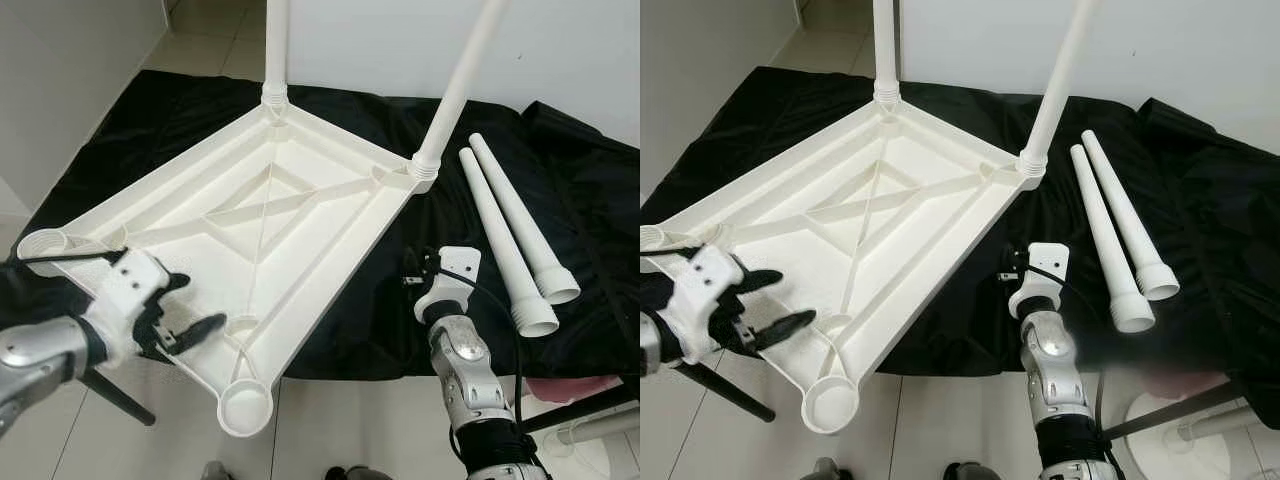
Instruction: Building children table
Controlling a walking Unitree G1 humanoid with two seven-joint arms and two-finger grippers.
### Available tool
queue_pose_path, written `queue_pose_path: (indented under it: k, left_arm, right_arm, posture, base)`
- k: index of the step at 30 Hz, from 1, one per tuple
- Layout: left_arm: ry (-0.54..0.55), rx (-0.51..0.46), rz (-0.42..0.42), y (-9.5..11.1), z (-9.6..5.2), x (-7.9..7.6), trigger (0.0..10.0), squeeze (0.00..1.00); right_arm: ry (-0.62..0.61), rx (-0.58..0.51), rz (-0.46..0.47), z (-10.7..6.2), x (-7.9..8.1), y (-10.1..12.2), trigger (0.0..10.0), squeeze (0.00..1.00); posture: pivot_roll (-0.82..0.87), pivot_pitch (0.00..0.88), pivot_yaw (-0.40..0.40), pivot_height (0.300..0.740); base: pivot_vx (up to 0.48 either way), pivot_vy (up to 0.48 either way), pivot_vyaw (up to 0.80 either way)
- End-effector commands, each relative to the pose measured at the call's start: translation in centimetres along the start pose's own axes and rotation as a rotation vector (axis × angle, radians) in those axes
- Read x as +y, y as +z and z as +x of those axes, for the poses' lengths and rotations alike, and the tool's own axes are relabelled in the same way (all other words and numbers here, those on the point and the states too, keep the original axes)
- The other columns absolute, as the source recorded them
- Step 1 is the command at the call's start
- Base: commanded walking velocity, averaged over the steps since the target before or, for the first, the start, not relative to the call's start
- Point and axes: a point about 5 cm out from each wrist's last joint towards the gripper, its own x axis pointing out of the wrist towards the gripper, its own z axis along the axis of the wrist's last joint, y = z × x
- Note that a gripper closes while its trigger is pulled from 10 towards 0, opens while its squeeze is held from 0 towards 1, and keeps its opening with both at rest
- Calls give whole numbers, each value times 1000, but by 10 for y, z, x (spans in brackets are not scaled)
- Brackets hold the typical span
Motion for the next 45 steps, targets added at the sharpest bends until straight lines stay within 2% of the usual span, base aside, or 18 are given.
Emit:
queue_pose_path:
  k: [1, 4, 8, 11, 20, 22, 29, 33, 39, 43, 45]
  left_arm:
    - [-524, 12, 30, -1, -8, -28, 10000, 0]
    - [-534, 48, 46, -5, -8, -30, 10000, 0]
    - [-535, 159, 122, -21, -9, -30, 10000, 0]
    - [-530, 203, 155, -28, -5, -28, 10000, 0]
    - [-516, 198, 181, -27, 5, -24, 10000, 0]
    - [-500, 183, 203, -25, 15, -17, 10000, 0]
    - [-503, 169, 225, -25, 26, -13, 10000, 0]
    - [-436, 208, 215, -29, 36, -5, 10000, 0]
    - [-415, 210, 214, -30, 42, 3, 10000, 0]
    - [-340, 247, 228, -36, 49, 17, 10000, 0]
    - [-327, 252, 210, -37, 49, 18, 10000, 0]
  right_arm:
    - [-12, 21, 5, -3, -3, -6, 10000, 0]
    - [-8, 21, 4, -3, -2, -6, 10000, 0]
    - [-8, 20, 1, -2, -3, -5, 10000, 0]
    - [-10, 19, 3, -1, -3, -4, 10000, 0]
    - [-16, 14, 8, 0, -3, -3, 10000, 0]
    - [-25, 10, 9, 0, -4, -3, 10000, 0]
    - [-30, 9, 6, -1, -5, -2, 10000, 0]
    - [-37, 11, 7, -2, -7, -2, 10000, 0]
    - [-38, 12, 7, -3, -6, -3, 10000, 0]
    - [-36, 15, 12, -4, -2, -4, 10000, 0]
    - [-35, 15, 13, -4, -2, -5, 10000, 0]
  posture:
    - [80, 148, -61, 740]
    - [79, 148, -59, 740]
    - [79, 150, -60, 740]
    - [76, 149, -56, 740]
    - [68, 147, -48, 740]
    - [57, 146, -39, 740]
    - [46, 151, -33, 740]
    - [42, 153, -31, 740]
    - [39, 154, -28, 740]
    - [38, 150, -24, 740]
    - [38, 150, -23, 740]
  base:
    - [0, 0, 0]
    - [0, 0, 0]
    - [0, 0, 0]
    - [0, 0, 0]
    - [0, 0, 0]
    - [0, 0, 0]
    - [0, 0, 0]
    - [0, 0, 0]
    - [0, 0, 0]
    - [0, 0, 0]
    - [0, 0, 0]
